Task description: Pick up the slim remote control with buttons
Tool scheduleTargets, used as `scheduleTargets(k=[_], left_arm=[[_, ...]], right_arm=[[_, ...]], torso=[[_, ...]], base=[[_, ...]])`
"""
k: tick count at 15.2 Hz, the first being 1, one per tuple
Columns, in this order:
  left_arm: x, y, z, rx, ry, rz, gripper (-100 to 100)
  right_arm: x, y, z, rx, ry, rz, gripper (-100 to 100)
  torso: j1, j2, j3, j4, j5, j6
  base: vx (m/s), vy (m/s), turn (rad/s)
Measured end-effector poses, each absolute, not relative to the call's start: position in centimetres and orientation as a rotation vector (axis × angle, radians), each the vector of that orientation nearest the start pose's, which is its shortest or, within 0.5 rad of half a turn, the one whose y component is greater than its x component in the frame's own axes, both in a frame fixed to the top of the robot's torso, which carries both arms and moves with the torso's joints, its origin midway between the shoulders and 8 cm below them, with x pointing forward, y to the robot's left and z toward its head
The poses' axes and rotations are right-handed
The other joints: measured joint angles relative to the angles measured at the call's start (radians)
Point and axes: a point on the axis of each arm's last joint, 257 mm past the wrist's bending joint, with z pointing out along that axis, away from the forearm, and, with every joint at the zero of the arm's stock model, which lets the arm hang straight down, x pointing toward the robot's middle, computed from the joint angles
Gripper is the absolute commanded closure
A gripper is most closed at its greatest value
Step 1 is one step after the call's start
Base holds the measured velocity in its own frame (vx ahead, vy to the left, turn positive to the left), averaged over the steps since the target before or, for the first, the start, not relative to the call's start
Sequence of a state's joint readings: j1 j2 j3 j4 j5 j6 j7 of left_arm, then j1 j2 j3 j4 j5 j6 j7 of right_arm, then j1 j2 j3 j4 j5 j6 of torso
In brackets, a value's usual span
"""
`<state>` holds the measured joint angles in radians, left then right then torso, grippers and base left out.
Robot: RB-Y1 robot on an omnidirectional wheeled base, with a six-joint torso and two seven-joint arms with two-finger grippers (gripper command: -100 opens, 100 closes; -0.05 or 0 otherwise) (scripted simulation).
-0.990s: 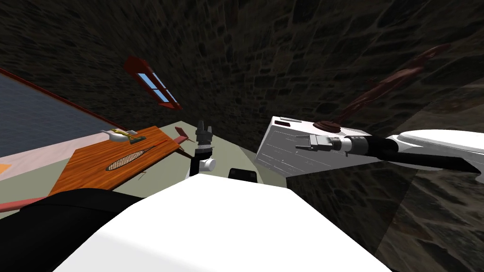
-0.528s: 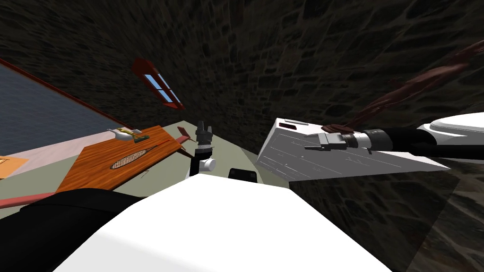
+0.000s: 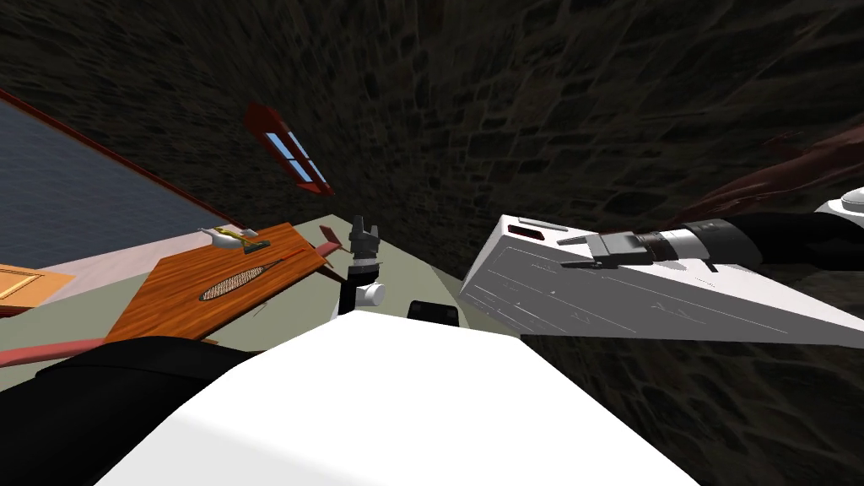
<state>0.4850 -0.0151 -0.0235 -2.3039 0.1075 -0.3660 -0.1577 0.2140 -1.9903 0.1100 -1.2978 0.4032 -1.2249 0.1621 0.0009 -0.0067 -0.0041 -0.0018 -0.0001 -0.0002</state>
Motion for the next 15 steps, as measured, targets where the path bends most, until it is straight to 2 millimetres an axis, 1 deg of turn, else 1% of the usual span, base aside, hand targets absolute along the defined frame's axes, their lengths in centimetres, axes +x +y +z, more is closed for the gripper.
scheduleTargets(k=[3, 4, 6, 8, 10, 11, 13, 14, 15], left_arm=[[36.2, 28.4, 1.3, -0.752, 0.654, -1.239, 0], [36.2, 28.4, 1.3, -0.752, 0.654, -1.239, 0], [36.2, 28.4, 1.3, -0.752, 0.654, -1.239, 0], [36.2, 28.4, 1.3, -0.752, 0.654, -1.238, 0], [36.2, 28.4, 1.3, -0.752, 0.654, -1.238, 0], [36.2, 28.4, 1.3, -0.752, 0.654, -1.238, 0], [36.2, 28.4, 1.3, -0.752, 0.654, -1.238, 0], [36.2, 28.4, 1.3, -0.752, 0.654, -1.238, 0], [36.2, 28.4, 1.3, -0.752, 0.654, -1.238, 0]], right_arm=[[36.1, -48.0, -5.2, -1.409, 2.095, 0.211, -100], [36.0, -48.2, -5.4, -1.417, 2.101, 0.204, -100], [35.5, -49.6, -5.1, -1.442, 2.148, 0.163, -100], [35.2, -50.5, -4.8, -1.462, 2.183, 0.135, -100], [34.6, -52.2, -4.5, -1.483, 2.241, 0.098, -100], [34.5, -52.7, -4.0, -1.496, 2.257, 0.077, -100], [34.1, -53.2, -3.8, -1.503, 2.277, 0.065, -100], [33.6, -53.9, -3.8, -1.508, 2.302, 0.050, -100], [32.8, -55.0, -3.5, -1.514, 2.346, 0.026, -100]], torso=[[-0.001, 0.006, 0.004, 0.002, 0.000, 0.000], [-0.001, 0.007, 0.004, 0.002, 0.000, 0.000], [0.000, 0.002, 0.001, 0.001, 0.000, 0.000], [0.000, -0.002, -0.001, 0.000, 0.000, 0.000], [0.000, -0.005, -0.003, -0.001, 0.000, -0.001], [-0.001, -0.006, -0.003, -0.001, 0.000, -0.001], [-0.001, -0.003, -0.002, -0.001, 0.000, 0.000], [-0.002, -0.002, -0.001, 0.000, 0.000, 0.000], [-0.002, -0.006, -0.003, -0.001, 0.000, -0.001]], base=[[-0.010, -0.001, 0.000], [0.062, 0.007, 0.087], [0.111, 0.006, 0.073], [0.142, -0.001, 0.096], [0.176, -0.006, 0.113], [0.145, -0.028, 0.040], [0.092, -0.019, 0.033], [0.216, -0.031, 0.175], [0.241, -0.027, 0.133]])
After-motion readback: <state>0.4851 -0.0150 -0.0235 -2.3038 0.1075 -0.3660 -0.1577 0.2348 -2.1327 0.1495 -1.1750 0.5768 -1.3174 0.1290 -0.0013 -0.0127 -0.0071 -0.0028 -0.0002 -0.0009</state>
